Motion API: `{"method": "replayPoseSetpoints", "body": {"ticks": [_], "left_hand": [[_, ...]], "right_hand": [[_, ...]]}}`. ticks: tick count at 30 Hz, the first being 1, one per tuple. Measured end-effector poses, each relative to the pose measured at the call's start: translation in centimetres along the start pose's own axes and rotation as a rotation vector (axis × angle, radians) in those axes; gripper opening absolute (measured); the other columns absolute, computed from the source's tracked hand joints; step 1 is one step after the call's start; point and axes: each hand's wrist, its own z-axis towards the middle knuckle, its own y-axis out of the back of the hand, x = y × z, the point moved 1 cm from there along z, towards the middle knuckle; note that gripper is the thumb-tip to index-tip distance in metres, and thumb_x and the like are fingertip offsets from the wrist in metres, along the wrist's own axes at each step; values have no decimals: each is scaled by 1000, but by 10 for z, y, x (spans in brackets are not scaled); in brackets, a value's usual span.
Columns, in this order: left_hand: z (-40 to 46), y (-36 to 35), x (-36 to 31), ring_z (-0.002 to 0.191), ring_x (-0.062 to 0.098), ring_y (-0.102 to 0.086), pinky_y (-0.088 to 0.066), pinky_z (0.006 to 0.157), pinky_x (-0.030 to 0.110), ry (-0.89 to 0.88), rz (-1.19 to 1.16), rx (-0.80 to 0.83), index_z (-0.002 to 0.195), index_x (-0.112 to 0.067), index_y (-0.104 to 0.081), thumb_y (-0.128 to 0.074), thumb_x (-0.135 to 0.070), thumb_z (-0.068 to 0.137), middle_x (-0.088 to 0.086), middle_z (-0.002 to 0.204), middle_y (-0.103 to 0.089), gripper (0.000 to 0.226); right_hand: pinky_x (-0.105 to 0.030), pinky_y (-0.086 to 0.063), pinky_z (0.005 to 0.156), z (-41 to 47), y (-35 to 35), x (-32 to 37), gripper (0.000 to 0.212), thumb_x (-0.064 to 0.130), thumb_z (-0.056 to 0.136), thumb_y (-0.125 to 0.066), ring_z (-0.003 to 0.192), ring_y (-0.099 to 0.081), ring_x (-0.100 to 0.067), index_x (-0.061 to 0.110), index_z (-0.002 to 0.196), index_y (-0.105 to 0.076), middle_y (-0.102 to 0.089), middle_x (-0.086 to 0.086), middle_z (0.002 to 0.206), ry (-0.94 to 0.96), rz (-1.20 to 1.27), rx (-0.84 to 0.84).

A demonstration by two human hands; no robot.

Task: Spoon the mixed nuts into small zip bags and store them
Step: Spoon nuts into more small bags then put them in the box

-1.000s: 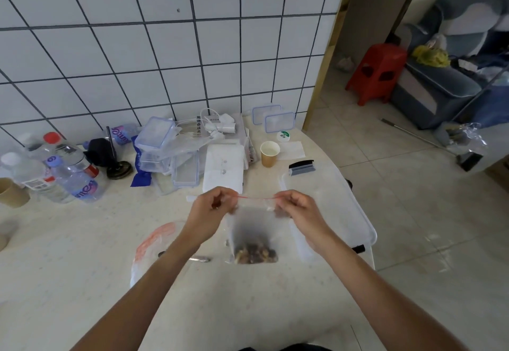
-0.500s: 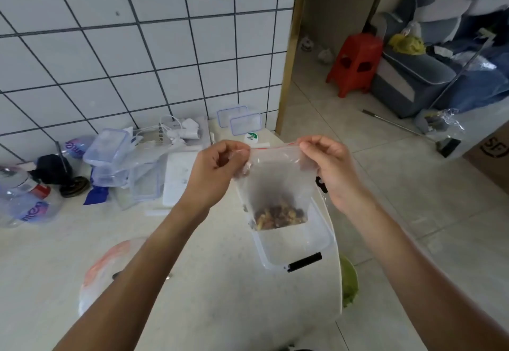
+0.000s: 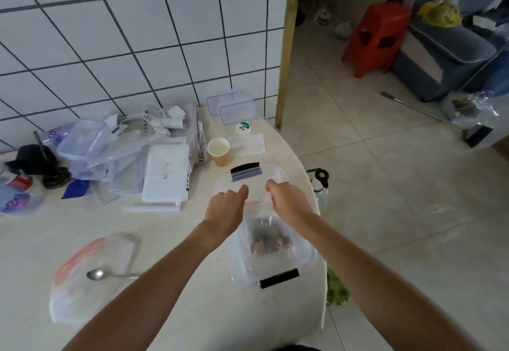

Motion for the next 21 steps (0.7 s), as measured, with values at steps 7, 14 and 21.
{"method": "replayPoseSetpoints", "body": {"ticks": [7, 14, 21], "left_hand": [[26, -9, -21, 93, 23, -70, -39, 77, 32, 12, 319, 162, 109, -19, -62, -60, -3, 91, -1, 99, -71, 24], [24, -32, -21, 95, 24, -70, -33, 106, 41, -15, 321, 246, 109, -29, -67, -56, -2, 90, -3, 96, -74, 35], [21, 0, -8, 106, 25, -67, -44, 95, 41, -25, 98, -56, 113, -20, -66, -58, -35, 98, 2, 112, -73, 23]], "right_hand": [[-30, -41, 72, 26, -21, 18, 15, 4, 100, -57, 94, -70, -28, 6, 112, -66, -69, -11, 104, 95, -288, 307], [-29, -46, 77, 16, -34, 12, 22, 19, 104, -55, 97, -69, -27, 10, 120, -67, -70, -10, 109, 118, -315, 361], [-30, -49, 99, -17, 11, 1, 31, 21, 103, -53, 116, -58, -17, 10, 132, -54, -60, -4, 129, 176, 14, -61]]}}
